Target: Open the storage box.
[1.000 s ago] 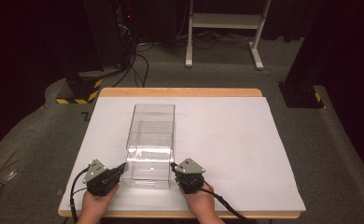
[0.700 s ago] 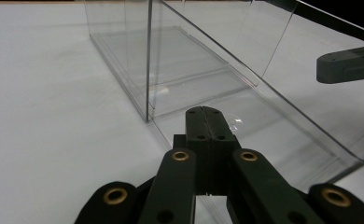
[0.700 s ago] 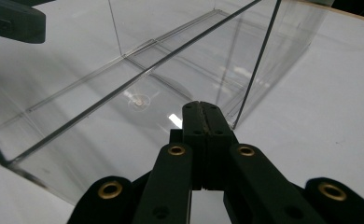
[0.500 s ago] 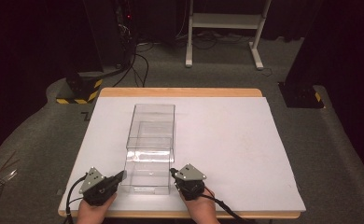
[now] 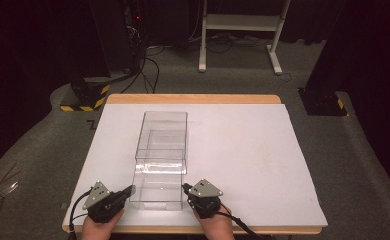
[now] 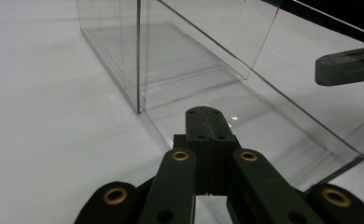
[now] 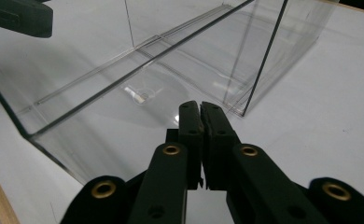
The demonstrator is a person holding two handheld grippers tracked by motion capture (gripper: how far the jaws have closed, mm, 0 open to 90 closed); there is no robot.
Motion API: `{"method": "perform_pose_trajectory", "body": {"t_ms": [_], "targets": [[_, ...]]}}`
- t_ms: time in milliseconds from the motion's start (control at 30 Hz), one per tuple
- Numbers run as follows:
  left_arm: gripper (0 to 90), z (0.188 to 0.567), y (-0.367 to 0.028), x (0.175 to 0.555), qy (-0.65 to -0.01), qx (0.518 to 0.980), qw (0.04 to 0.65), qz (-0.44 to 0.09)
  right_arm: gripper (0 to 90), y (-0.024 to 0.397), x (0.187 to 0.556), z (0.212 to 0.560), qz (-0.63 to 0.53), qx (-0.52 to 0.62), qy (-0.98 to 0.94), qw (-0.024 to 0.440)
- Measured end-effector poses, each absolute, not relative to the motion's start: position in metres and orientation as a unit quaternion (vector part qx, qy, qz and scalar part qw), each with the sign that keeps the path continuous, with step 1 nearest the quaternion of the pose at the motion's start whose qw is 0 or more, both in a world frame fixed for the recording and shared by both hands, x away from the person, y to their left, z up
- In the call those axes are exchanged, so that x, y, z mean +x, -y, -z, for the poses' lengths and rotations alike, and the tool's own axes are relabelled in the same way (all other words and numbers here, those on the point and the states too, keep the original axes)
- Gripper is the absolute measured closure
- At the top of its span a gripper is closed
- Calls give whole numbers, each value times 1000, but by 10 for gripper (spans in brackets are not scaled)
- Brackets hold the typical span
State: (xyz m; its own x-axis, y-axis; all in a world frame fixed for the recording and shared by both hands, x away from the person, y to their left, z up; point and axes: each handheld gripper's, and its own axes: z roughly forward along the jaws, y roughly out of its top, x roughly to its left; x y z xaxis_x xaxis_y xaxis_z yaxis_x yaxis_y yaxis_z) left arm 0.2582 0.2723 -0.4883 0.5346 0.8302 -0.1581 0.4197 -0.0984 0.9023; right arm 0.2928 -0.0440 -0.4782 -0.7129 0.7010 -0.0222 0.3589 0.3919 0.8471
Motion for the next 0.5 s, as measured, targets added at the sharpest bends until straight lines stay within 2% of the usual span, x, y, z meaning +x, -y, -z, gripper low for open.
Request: {"method": "perform_pose_trajectory", "body": {"t_ms": [67,167,500], "targets": [[900,487,-274,258,-441,709,509,-210,784,47,294,478,-443,327,-814,187],[899,488,-278,260,-448,704,508,-215,744,50,296,477,-442,327,-814,186],[880,487,-288,262,-461,691,507,-229,723,57,300,474,-446,333,-808,191]]}}
